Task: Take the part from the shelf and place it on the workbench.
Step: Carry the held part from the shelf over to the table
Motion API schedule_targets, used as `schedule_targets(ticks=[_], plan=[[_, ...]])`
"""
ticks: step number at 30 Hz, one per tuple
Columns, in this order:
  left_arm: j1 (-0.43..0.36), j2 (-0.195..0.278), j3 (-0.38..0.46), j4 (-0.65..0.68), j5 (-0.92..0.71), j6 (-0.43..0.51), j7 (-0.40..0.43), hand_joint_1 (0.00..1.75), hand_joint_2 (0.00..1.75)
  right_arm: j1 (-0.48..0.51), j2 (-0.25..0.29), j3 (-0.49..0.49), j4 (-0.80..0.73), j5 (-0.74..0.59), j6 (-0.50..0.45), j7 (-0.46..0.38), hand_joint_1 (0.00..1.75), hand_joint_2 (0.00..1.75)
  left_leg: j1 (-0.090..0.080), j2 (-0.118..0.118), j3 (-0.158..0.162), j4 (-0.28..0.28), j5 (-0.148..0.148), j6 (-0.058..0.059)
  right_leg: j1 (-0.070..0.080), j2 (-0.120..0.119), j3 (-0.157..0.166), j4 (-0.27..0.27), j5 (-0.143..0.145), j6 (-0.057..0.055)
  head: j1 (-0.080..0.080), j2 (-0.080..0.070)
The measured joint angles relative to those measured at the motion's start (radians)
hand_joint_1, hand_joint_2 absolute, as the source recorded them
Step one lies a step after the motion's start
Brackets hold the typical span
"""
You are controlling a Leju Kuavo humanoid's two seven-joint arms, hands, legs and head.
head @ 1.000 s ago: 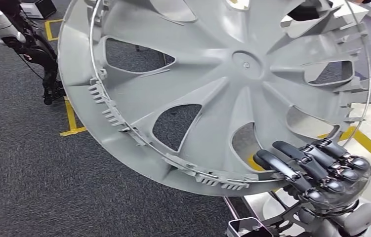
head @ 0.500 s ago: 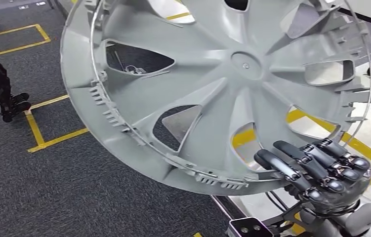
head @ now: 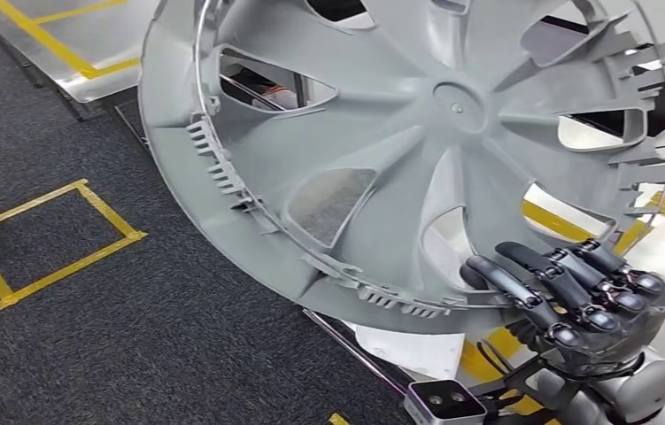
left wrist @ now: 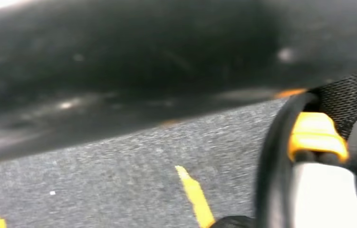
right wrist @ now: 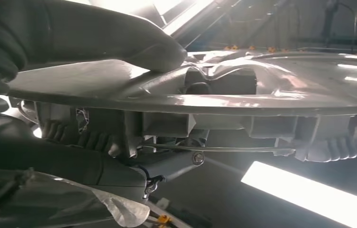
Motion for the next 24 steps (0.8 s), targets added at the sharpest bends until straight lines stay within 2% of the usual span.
schedule_targets(ticks=[1, 2, 3, 5, 6, 7, 8, 9, 10, 11, 12, 13, 14, 16, 17, 18, 20, 21, 22, 23, 24], plan=[[-0.001, 0.0, 0.0, 0.0, 0.0, 0.0, 0.001, 0.0, 0.0, 0.001, -0.003, 0.0, 0.0, 0.0, 0.0, 0.003, 1.75, 1.75, 0.0, 0.013, 0.001, -0.006, 0.003, 0.003, -0.002, 0.0, -0.007, 0.001, 0.0, 0.006, 0.0, 0.0], [-0.002, 0.001, 0.0, 0.0, 0.0, 0.001, 0.001, 0.0, 0.0, 0.002, -0.006, 0.001, 0.0, 0.001, 0.0, 0.007, 1.75, 1.75, 0.001, 0.026, 0.002, -0.013, 0.008, 0.007, -0.001, -0.018, -0.015, 0.011, -0.009, 0.011, 0.002, 0.0], [-0.002, 0.0, 0.0, 0.0, 0.0, 0.001, 0.001, 0.0, 0.0, 0.001, -0.009, 0.002, 0.0, 0.001, 0.0, 0.01, 1.75, 1.75, 0.002, 0.04, 0.003, -0.019, 0.012, 0.012, 0.002, -0.046, -0.03, 0.039, -0.029, 0.015, 0.004, 0.0], [0.002, 0.0, 0.001, -0.001, 0.001, 0.001, 0.001, 0.0, 0.0, -0.001, -0.014, 0.006, 0.001, 0.002, 0.0, 0.014, 1.75, 1.75, 0.002, 0.068, 0.004, -0.024, 0.016, 0.017, 0.004, -0.106, -0.08, 0.149, -0.093, 0.022, 0.007, 0.0], [0.003, -0.001, 0.0, -0.001, 0.001, 0.001, 0.002, 0.0, 0.0, -0.001, -0.016, 0.008, 0.002, 0.002, 0.0, 0.016, 1.75, 1.75, 0.001, 0.083, 0.003, -0.024, 0.016, 0.018, 0.003, -0.117, -0.107, 0.214, -0.12, 0.026, 0.008, 0.0], [0.004, -0.001, 0.0, -0.001, 0.001, 0.002, 0.002, 0.0, 0.0, -0.001, -0.017, 0.009, 0.003, 0.003, 0.0, 0.019, 1.75, 1.75, 0.001, 0.097, 0.002, -0.024, 0.016, 0.017, 0.001, -0.122, -0.125, 0.258, -0.134, 0.03, 0.008, 0.0], [0.004, -0.001, 0.0, -0.001, 0.001, 0.002, 0.002, 0.0, 0.0, -0.001, -0.019, 0.011, 0.004, 0.003, 0.0, 0.022, 1.75, 1.75, 0.001, 0.111, 0.003, -0.023, 0.015, 0.017, -0.002, -0.124, -0.128, 0.27, -0.13, 0.033, 0.008, 0.0], [0.004, -0.002, 0.0, -0.001, 0.001, 0.002, 0.002, 0.0, 0.0, -0.001, -0.021, 0.011, 0.005, 0.004, 0.0, 0.025, 1.75, 1.75, 0.002, 0.124, 0.003, -0.023, 0.014, 0.015, -0.003, -0.129, -0.109, 0.24, -0.108, 0.036, 0.008, 0.0], [0.004, -0.002, 0.001, -0.001, 0.001, 0.002, 0.003, 0.0, 0.0, -0.001, -0.022, 0.012, 0.005, 0.005, 0.0, 0.027, 1.75, 1.75, 0.002, 0.136, 0.005, -0.022, 0.012, 0.013, -0.004, -0.142, -0.072, 0.175, -0.075, 0.037, 0.008, 0.0], [0.004, -0.002, 0.001, -0.001, 0.001, 0.002, 0.003, 0.0, 0.0, -0.001, -0.024, 0.012, 0.005, 0.006, 0.0, 0.03, 1.75, 1.75, 0.001, 0.147, 0.007, -0.021, 0.009, 0.009, -0.002, -0.166, -0.03, 0.102, -0.052, 0.037, 0.008, 0.0], [0.004, -0.002, 0.001, -0.001, 0.001, 0.003, 0.003, 0.0, 0.0, -0.002, -0.026, 0.013, 0.005, 0.007, 0.0, 0.031, 1.75, 1.75, -0.001, 0.156, 0.007, -0.017, 0.006, 0.003, 0.0, -0.185, 0.005, 0.041, -0.035, 0.032, 0.008, 0.0], [0.004, -0.001, 0.001, -0.002, 0.001, 0.003, 0.004, 0.0, 0.0, -0.002, -0.026, 0.014, 0.005, 0.007, 0.0, 0.032, 1.75, 1.75, -0.004, 0.165, 0.008, -0.014, 0.003, -0.001, 0.003, -0.198, 0.025, 0.005, -0.029, 0.027, 0.008, 0.0], [0.004, 0.0, 0.001, -0.002, 0.001, 0.004, 0.004, 0.0, 0.0, -0.002, -0.027, 0.014, 0.005, 0.008, 0.0, 0.033, 1.75, 1.75, -0.007, 0.174, 0.009, -0.012, 0.002, -0.005, 0.006, -0.2, 0.03, -0.006, -0.032, 0.02, 0.007, 0.0], [0.003, 0.001, 0.001, -0.002, 0.001, 0.005, 0.004, 0.0, 0.0, -0.001, -0.029, 0.015, 0.005, 0.01, 0.0, 0.037, 1.75, 1.75, -0.007, 0.189, 0.011, -0.009, -0.002, -0.012, 0.005, -0.177, 0.027, -0.007, -0.027, 0.007, 0.007, 0.0], [0.002, 0.001, 0.001, -0.003, 0.001, 0.006, 0.005, 0.0, 0.0, -0.001, -0.03, 0.015, 0.005, 0.011, 0.0, 0.039, 1.75, 1.75, -0.004, 0.176, 0.01, -0.001, -0.012, -0.017, 0.004, -0.166, 0.026, -0.007, -0.025, 0.0, 0.006, 0.0], [0.001, 0.001, 0.001, -0.004, 0.001, 0.006, 0.006, 0.0, 0.0, -0.001, -0.03, 0.016, 0.005, 0.013, 0.0, 0.041, 1.75, 1.75, -0.001, 0.154, 0.001, 0.023, -0.032, -0.021, 0.002, -0.156, 0.026, -0.009, -0.023, -0.006, 0.005, 0.0], [0.002, 0.001, 0.001, -0.005, 0.001, 0.006, 0.009, 0.0, 0.0, -0.002, -0.031, 0.017, 0.006, 0.016, 0.0, 0.045, 1.75, 1.75, 0.003, 0.099, -0.045, 0.135, -0.096, -0.027, 0.001, -0.135, 0.025, -0.01, -0.02, -0.015, 0.003, 0.0], [0.003, 0.001, 0.001, -0.006, 0.001, 0.006, 0.009, 0.0, 0.0, -0.002, -0.031, 0.019, 0.006, 0.017, 0.0, 0.047, 1.75, 1.75, 0.004, 0.087, -0.078, 0.206, -0.127, -0.028, 0.001, -0.124, 0.025, -0.01, -0.019, -0.018, 0.003, 0.0], [0.005, 0.001, 0.001, -0.006, 0.001, 0.006, 0.01, 0.0, 0.0, -0.002, -0.031, 0.021, 0.006, 0.017, 0.0, 0.049, 1.75, 1.75, 0.004, 0.082, -0.104, 0.262, -0.143, -0.028, 0.003, -0.11, 0.025, -0.01, -0.018, -0.019, 0.003, 0.0], [0.005, 0.001, 0.001, -0.006, 0.002, 0.006, 0.01, 0.0, 0.0, -0.002, -0.031, 0.023, 0.007, 0.017, 0.0, 0.05, 1.75, 1.75, 0.003, 0.081, -0.117, 0.285, -0.139, -0.026, 0.004, -0.097, 0.025, -0.009, -0.017, -0.02, 0.003, 0.0], [0.005, 0.001, 0.001, -0.006, 0.002, 0.006, 0.011, 0.0, 0.0, -0.002, -0.031, 0.024, 0.007, 0.017, 0.0, 0.052, 1.75, 1.75, 0.003, 0.078, -0.113, 0.268, -0.115, -0.022, 0.005, -0.082, 0.025, -0.009, -0.016, -0.02, 0.003, 0.0]])
